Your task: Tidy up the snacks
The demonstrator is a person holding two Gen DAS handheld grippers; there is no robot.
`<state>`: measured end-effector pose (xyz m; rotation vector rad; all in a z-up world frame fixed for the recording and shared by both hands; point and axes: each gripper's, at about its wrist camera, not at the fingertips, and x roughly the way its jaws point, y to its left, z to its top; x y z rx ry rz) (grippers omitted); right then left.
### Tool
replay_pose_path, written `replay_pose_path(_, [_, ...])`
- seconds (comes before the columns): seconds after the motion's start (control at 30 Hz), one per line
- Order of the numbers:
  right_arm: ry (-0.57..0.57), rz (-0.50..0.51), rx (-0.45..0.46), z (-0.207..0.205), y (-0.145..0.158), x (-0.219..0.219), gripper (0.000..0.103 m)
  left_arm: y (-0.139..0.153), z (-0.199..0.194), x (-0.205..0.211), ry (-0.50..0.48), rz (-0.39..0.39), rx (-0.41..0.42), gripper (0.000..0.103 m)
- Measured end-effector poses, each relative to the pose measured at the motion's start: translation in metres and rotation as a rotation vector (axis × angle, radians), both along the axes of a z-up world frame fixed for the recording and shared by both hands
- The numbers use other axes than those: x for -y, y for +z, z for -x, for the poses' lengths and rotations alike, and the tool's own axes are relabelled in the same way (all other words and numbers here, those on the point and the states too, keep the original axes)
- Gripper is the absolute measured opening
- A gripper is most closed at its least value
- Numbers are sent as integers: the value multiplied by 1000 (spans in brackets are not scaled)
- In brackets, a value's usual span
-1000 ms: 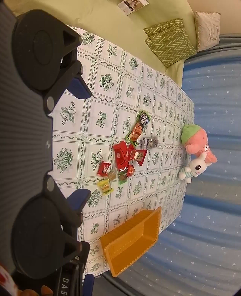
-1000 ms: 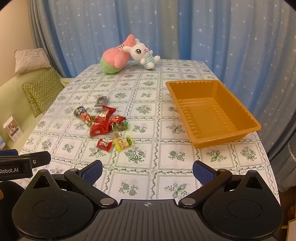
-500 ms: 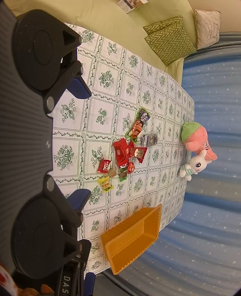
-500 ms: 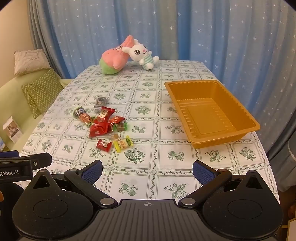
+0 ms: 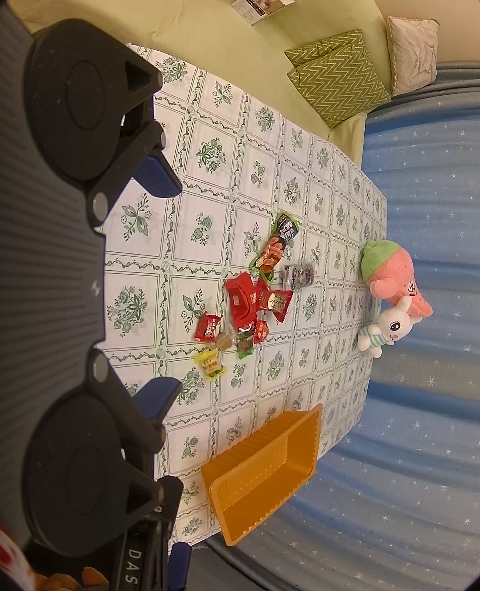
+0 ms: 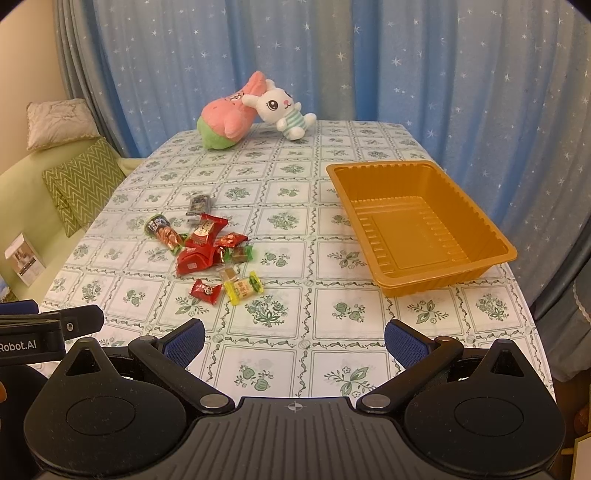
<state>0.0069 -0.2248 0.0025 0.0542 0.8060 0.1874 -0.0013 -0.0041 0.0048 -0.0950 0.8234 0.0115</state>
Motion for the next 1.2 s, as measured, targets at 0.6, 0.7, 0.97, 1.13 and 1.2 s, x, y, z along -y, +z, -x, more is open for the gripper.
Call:
replay_pose_path(0.6, [-5,1,3,-1,1,2,103,-1,-1,2,-3,0,1,103])
replay_pose_path(0.7, [-6,0,3,-1,1,2,103,-1,-1,3,-3,0,1,103])
replay_pose_path(0.97, [-6,0,1,0,1,3,103,-1,-1,4,-4,1,0,103])
replay_pose_path(1.13, [-7,0,2,0,0,3,103,-1,-1,4,-4,2,0,103])
replay_pose_path(1.2, [-8,0,1,0,0,3,103,-2,-1,5,-5,2,-1,103])
